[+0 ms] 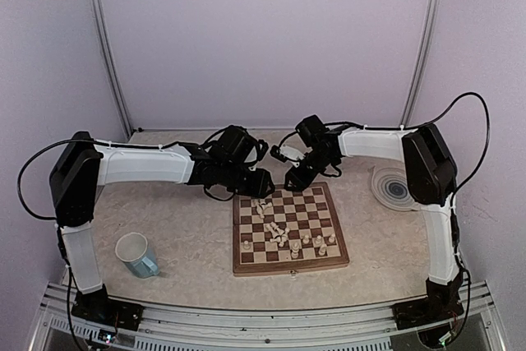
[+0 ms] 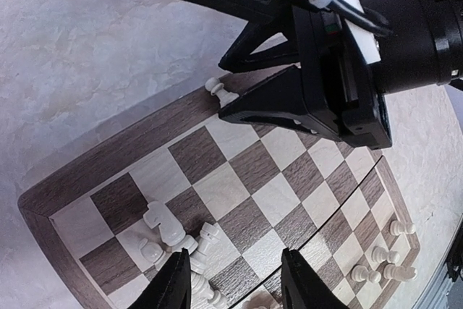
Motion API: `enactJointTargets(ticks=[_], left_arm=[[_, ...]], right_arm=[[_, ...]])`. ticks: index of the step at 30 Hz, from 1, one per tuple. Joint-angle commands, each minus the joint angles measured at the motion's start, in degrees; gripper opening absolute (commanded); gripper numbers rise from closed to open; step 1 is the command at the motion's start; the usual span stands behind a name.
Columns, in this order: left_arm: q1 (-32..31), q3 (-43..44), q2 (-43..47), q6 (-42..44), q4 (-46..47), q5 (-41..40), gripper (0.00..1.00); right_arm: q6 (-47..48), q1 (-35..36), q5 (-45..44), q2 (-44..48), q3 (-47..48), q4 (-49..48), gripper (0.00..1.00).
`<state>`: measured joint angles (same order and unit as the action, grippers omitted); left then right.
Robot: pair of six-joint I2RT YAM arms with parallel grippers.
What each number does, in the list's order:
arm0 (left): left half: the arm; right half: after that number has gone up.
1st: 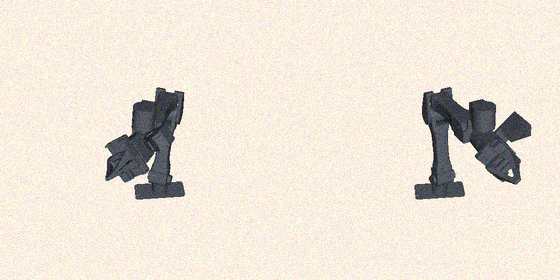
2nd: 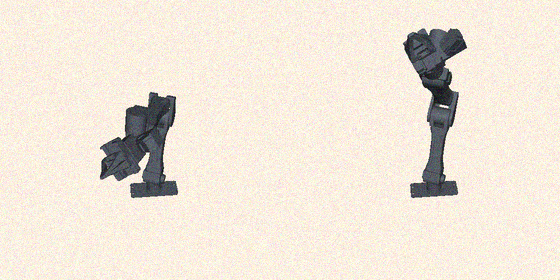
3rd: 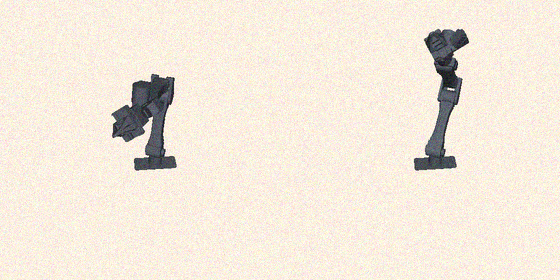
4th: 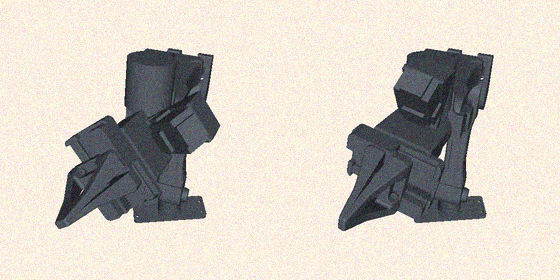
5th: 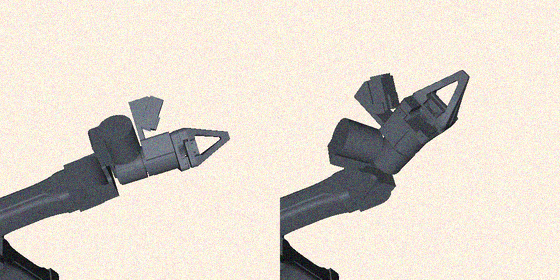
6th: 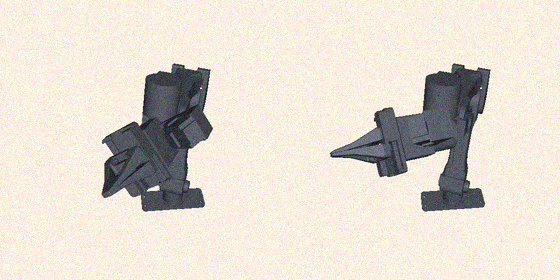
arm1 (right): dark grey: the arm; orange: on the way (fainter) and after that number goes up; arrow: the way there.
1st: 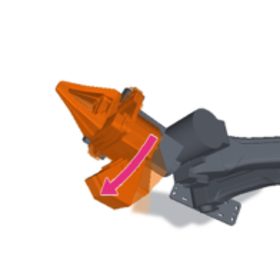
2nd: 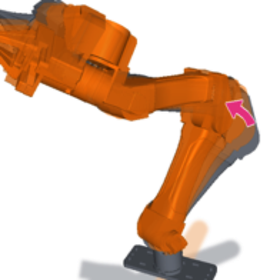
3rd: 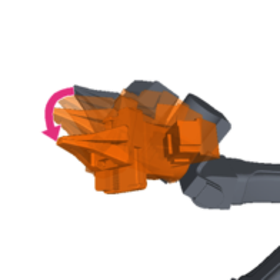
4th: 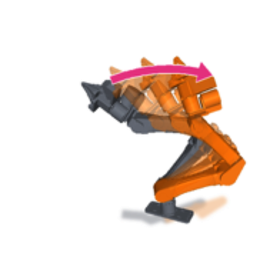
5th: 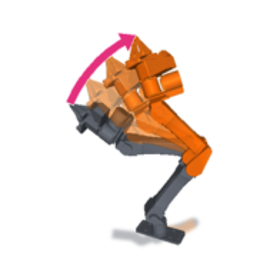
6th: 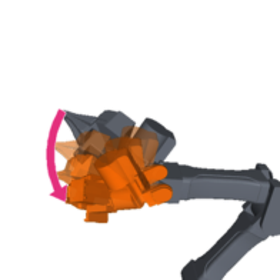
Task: Set up the chess pieces on the board
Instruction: Pick up the pawn from the chessboard.
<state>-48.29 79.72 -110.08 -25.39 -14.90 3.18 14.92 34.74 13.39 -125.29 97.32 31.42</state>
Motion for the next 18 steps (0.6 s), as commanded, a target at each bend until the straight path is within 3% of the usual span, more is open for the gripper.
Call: enactJointTargets(ticks=[1, 18], left_arm=[[0.2, -1.0, 2.3, -0.5, 1.7, -0.4, 0.43], [0.6, -2.7, 3.5, -0.5, 1.8, -1.8, 0.43]], right_arm=[[-0.3, 0.8, 0.4, -1.8, 1.6, 2.0, 0.38], [0.9, 0.8, 1.9, -0.8, -0.7, 1.7, 0.17]])
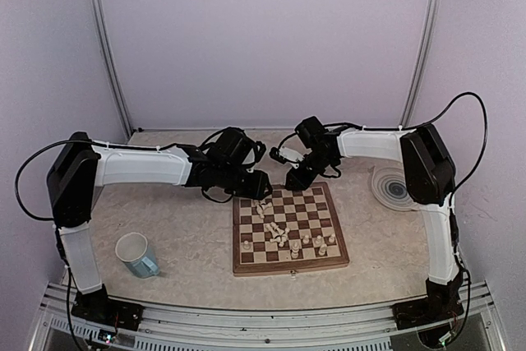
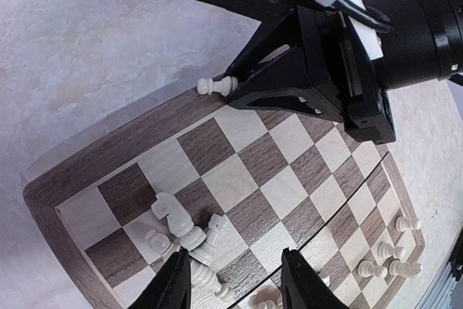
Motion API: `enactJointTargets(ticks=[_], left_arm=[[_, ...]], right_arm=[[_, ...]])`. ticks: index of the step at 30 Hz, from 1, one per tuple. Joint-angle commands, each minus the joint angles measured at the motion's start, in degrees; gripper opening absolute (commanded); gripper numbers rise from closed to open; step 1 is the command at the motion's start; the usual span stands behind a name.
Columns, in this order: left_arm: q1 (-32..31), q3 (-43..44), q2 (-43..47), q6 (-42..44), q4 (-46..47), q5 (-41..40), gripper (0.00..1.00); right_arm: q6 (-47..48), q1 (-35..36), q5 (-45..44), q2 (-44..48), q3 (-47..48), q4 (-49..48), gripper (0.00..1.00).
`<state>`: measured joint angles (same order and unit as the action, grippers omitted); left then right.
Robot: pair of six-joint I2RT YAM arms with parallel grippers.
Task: Set up the chess pieces on the board
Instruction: Pick up the pawn from the chessboard, then pass from the right arm to the left
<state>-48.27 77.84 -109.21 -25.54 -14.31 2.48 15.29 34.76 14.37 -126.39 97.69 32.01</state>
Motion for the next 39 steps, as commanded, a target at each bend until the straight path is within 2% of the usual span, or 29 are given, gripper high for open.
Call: enactJointTargets(ticks=[1, 8, 12, 19, 28, 39], left_arm=[[0.7, -1.1, 2.8, -0.4, 1.2, -1.3, 0.43], [1.9, -3.3, 4.2, -2.2, 3.7, -0.9, 0.44], [2.2, -5.4, 4.4, -5.2, 9.0, 2.7, 0.44], [4.3, -12.6, 6.9, -16.7, 26.9, 11.3, 0.48], [8.3, -20.4, 5.2, -32.8, 49.8, 24.0, 0.47], [7.3, -19.4, 1.8, -35.8, 52.4, 27.2, 0.43]], right_arm=[[0.9, 0.7, 1.0, 1.1, -1.9, 0.7, 0.16], [3.4, -0.1, 4.5, 8.3, -8.1, -3.0, 0.14], [5.0, -0.8, 11.2, 12.3, -10.3, -4.4, 0.12], [5.9, -1.4, 22.1, 17.1, -14.0, -6.8, 0.11], [5.0, -1.7, 27.3, 17.9, -13.3, -5.6, 0.13], [4.6, -1.8, 29.5, 17.6, -12.4, -5.3, 0.13]])
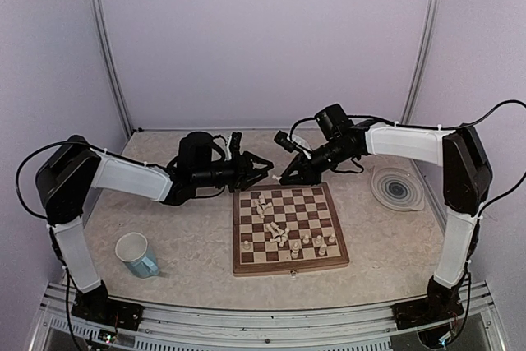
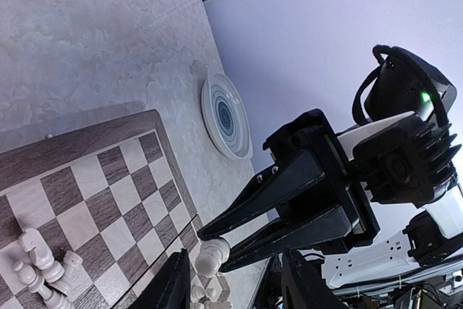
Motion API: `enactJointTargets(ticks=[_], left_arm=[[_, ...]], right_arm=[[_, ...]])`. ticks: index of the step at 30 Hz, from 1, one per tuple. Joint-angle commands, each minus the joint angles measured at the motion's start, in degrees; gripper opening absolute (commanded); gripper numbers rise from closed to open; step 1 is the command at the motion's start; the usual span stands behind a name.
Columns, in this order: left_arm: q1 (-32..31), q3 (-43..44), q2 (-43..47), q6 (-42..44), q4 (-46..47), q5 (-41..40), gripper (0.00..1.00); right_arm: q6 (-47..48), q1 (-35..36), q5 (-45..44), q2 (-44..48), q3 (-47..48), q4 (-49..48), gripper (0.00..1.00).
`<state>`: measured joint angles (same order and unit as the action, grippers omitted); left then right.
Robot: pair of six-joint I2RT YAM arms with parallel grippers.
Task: Set up the chess pieces on the board
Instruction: Pass from the right arm to the left
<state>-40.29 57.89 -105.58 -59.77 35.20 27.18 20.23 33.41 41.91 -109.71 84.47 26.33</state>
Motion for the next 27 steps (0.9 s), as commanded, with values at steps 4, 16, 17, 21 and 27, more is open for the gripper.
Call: enactJointTargets(ticks=[4, 16, 17, 21, 27], left_arm=[[-1.3, 1.8, -3.0, -1.6, 2.1, 2.8, 0.4], [-2.0, 2.8, -4.1, -1.8, 2.5, 3.4, 0.21], [-2.0, 2.8, -4.1, -1.8, 2.5, 3.3, 0.19], [-2.1, 3.1, -4.4, -1.6, 2.0, 3.1, 0.18], [-2.4, 3.8, -4.7, -1.0, 1.4, 2.8, 0.17]], right_arm=[[-0.5, -0.4, 2.2, 1.0, 1.0, 0.5, 0.14], [-0.5, -0.4, 2.3, 1.5, 0.7, 0.2, 0.14], [-0.4, -0.4, 2.3, 1.5, 0.6, 0.3, 0.14], [-0.2, -0.4, 2.5, 1.8, 0.4, 0.2, 0.15], [0.0, -0.4, 2.8, 1.8, 0.3, 0.6, 0.15]])
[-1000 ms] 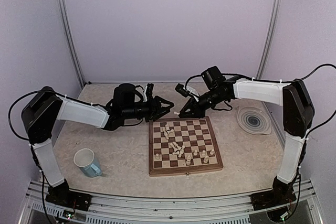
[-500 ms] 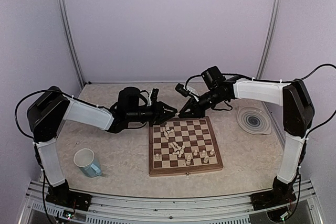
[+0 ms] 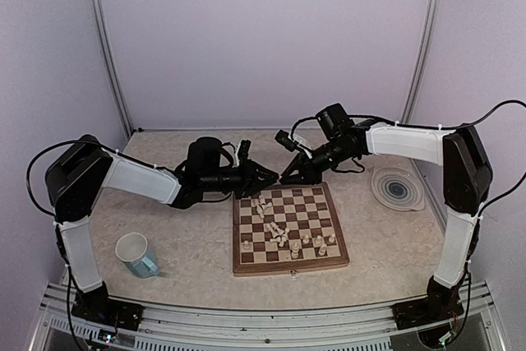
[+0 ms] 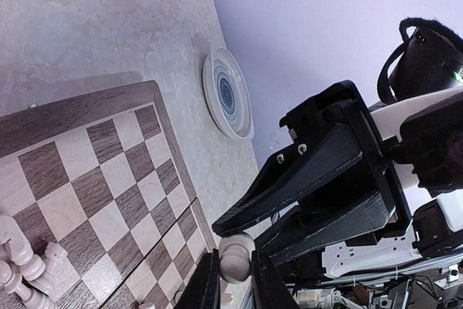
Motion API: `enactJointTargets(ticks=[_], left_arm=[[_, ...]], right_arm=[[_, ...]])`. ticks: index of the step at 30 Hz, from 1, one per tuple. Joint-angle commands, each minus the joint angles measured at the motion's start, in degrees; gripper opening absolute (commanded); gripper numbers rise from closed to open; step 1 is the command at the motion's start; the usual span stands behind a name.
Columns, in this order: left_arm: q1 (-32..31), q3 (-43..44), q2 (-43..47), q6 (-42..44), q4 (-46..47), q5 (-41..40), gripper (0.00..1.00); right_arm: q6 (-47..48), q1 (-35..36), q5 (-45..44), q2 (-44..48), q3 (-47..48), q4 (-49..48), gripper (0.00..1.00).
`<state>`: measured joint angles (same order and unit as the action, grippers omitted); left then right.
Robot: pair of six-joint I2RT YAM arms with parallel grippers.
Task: Set up the chess pieces on the board
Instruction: Pass from the right arm to the left, then place the pawn on b2.
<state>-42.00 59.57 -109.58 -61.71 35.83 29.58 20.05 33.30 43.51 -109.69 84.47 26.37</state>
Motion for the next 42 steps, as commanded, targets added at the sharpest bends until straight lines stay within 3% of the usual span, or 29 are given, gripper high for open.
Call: enactJointTargets(ticks=[1, 5, 7, 14, 20, 24, 32, 42], left_arm=[[-0.7, 2.3, -0.7, 1.1, 0.7, 0.4, 0.16], [-0.8, 2.8, -0.3, 2.9, -1.6, -0.6, 0.11], [-0.8, 3.4, 0.5, 5.4, -5.0, -1.3, 0.09], [-1.7, 5.1, 8.2, 23.2, -27.6, -9.2, 0.07], [-7.5, 6.1, 13.8, 41.4, -45.4, -20.2, 0.07], [-13.5, 8.8, 12.0, 49.8, -55.9, -27.1, 0.07], [-19.8, 10.7, 5.8, 51.5, -60.7, -33.7, 0.06], [-20.4, 11.1, 3.7, 51.5, -61.7, -34.7, 0.06]], right_arm=[[0.2, -0.2, 1.2, 1.8, 0.2, 0.5, 0.15], [0.3, -0.3, 1.1, 2.0, 0.2, 0.8, 0.19], [0.6, -0.3, 0.9, 2.5, 0.4, 1.3, 0.26], [4.6, -4.5, 3.4, 8.4, -3.4, 3.4, 0.45], [6.8, -11.1, 5.4, 13.3, -8.5, 1.6, 0.48], [7.4, -13.1, 4.4, 12.7, -8.6, 1.9, 0.49], [8.5, -13.2, 5.1, 10.5, -8.6, 3.1, 0.49], [8.9, -13.2, 5.7, 9.3, -8.6, 3.5, 0.49]])
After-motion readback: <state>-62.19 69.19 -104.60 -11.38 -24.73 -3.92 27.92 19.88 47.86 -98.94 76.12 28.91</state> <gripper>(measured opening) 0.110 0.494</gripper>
